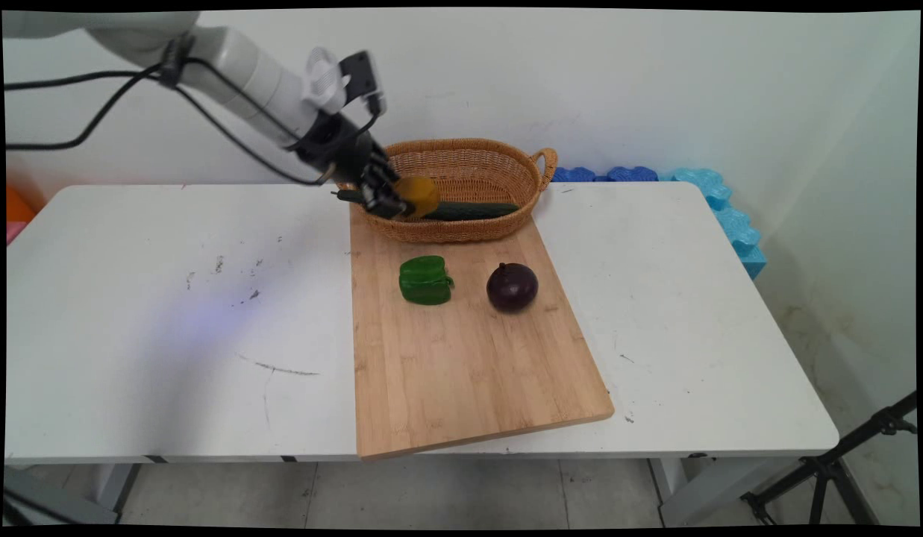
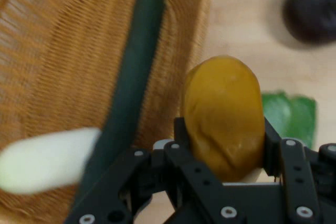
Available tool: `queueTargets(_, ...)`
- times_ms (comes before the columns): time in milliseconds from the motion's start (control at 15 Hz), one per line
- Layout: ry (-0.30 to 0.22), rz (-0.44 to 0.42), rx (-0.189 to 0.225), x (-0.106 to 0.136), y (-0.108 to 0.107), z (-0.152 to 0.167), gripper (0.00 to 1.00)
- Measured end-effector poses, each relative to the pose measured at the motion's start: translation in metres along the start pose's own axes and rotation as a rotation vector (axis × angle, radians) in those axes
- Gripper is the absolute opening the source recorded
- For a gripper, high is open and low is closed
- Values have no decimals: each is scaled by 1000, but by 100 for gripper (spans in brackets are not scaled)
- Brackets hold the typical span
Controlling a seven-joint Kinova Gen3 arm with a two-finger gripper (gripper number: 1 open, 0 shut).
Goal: Place the picked object on the cutting board
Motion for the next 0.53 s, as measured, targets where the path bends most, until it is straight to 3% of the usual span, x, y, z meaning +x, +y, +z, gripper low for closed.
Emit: queueTargets(533, -36, 12, -105, -37, 48, -8, 0)
